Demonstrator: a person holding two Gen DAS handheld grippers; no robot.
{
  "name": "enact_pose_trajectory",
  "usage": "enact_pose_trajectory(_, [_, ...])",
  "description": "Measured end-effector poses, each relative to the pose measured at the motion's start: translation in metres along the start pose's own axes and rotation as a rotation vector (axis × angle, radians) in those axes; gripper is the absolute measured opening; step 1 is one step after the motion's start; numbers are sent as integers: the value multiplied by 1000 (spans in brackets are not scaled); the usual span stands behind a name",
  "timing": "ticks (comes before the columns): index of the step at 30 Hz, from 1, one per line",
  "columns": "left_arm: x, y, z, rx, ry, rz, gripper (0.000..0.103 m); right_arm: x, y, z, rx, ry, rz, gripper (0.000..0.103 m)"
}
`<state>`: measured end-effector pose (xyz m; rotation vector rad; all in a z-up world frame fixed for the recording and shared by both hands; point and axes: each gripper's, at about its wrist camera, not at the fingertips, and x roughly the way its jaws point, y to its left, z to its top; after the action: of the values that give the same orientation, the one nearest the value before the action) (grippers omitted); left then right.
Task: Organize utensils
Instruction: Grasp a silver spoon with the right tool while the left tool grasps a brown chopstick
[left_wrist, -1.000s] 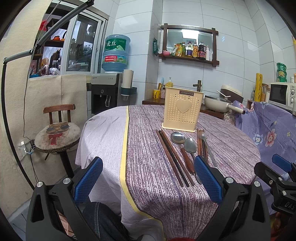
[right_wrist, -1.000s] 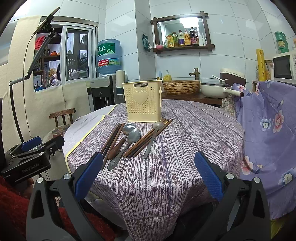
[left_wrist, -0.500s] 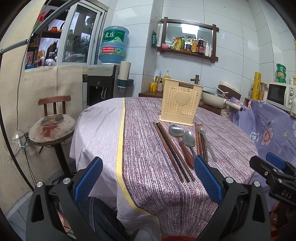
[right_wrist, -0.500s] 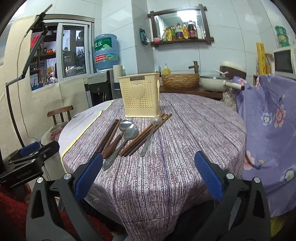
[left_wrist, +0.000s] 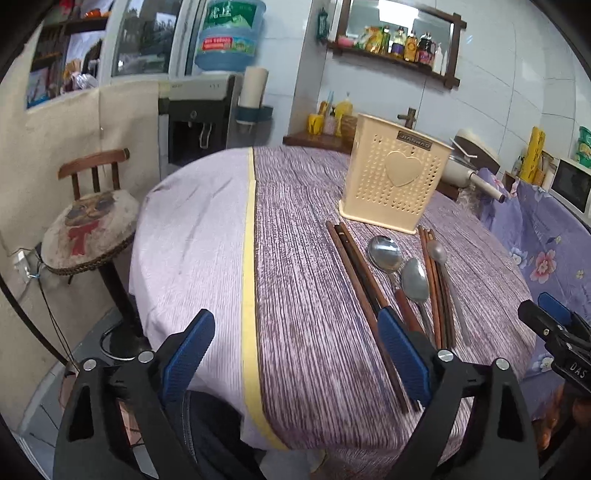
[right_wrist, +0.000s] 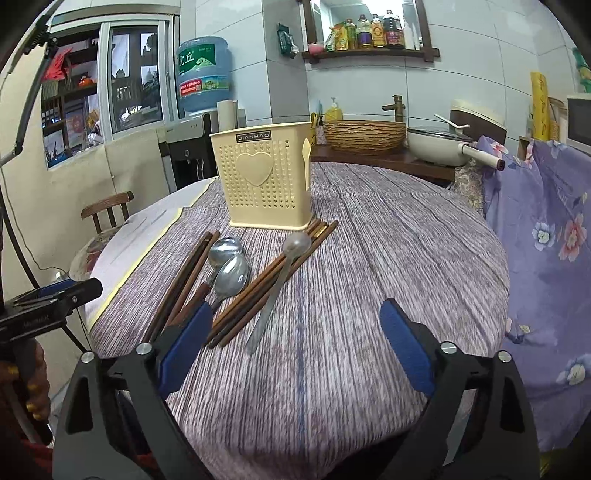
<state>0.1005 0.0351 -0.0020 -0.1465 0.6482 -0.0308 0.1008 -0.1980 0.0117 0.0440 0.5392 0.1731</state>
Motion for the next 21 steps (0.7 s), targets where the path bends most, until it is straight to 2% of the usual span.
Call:
enact_pose_trajectory(4, [30,-3,21,19,113,4,79,25,-4,19,-5,55,-33,86])
enact_pose_trajectory(6, [42,-7,28,22,163,-13,73,35,-11,23,38,85,-6,86])
enact_pose_trajectory(10, [57,-20,36,64,203,-15,66,47,-21,23,97,112,-11,86])
enact_pose_trajectory(14, [70,-32,39,88,242,-34,59,48,-21,21,92,112,-24,86])
enact_pose_trajectory(21, [88,-37,37,102,298,-5,55,48,-14,23,48,95,-32,86])
